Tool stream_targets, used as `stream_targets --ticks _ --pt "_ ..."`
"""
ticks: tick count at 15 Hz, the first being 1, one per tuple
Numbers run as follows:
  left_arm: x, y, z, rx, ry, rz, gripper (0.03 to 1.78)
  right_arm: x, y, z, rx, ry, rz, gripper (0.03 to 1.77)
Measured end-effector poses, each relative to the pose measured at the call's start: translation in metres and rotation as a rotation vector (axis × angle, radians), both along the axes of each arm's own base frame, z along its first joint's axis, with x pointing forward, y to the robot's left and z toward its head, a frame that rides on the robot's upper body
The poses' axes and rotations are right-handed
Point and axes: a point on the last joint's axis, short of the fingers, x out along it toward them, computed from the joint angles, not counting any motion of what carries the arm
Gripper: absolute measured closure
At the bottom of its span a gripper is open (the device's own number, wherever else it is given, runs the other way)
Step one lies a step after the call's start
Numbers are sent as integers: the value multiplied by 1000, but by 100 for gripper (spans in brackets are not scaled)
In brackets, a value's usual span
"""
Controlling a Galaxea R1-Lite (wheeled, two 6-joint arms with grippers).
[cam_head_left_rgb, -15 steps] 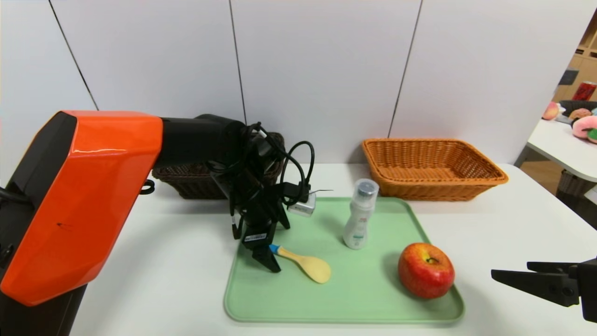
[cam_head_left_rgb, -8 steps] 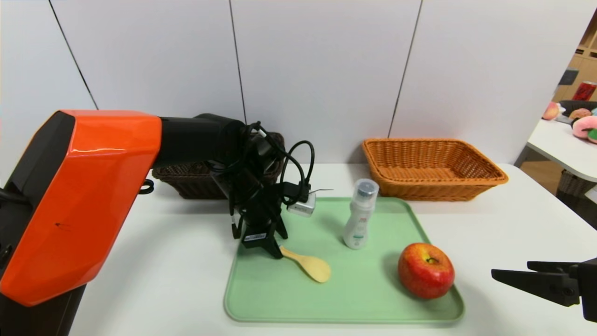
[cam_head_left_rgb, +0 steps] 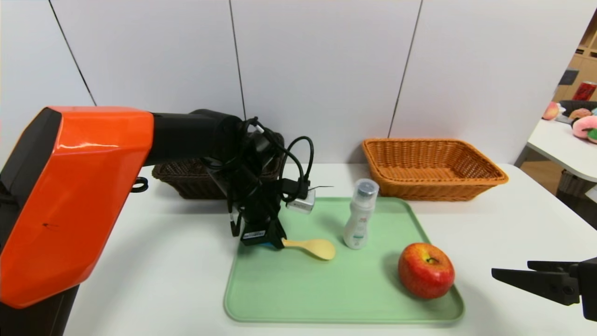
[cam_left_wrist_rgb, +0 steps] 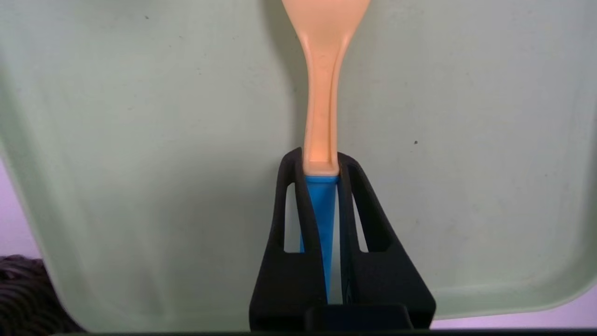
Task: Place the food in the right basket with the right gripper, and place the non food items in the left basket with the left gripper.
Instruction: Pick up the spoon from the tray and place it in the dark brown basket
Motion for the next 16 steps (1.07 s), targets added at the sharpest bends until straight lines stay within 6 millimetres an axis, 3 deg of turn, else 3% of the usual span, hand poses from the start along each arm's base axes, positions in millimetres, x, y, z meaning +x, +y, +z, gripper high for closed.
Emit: stream_targets --ticks 10,16 --pt "-29 25 78 -107 -172 29 166 1 0 5 0 -42 -1 10" --pt "-22 77 111 -151 -297 159 166 -2 0 2 0 -34 0 10"
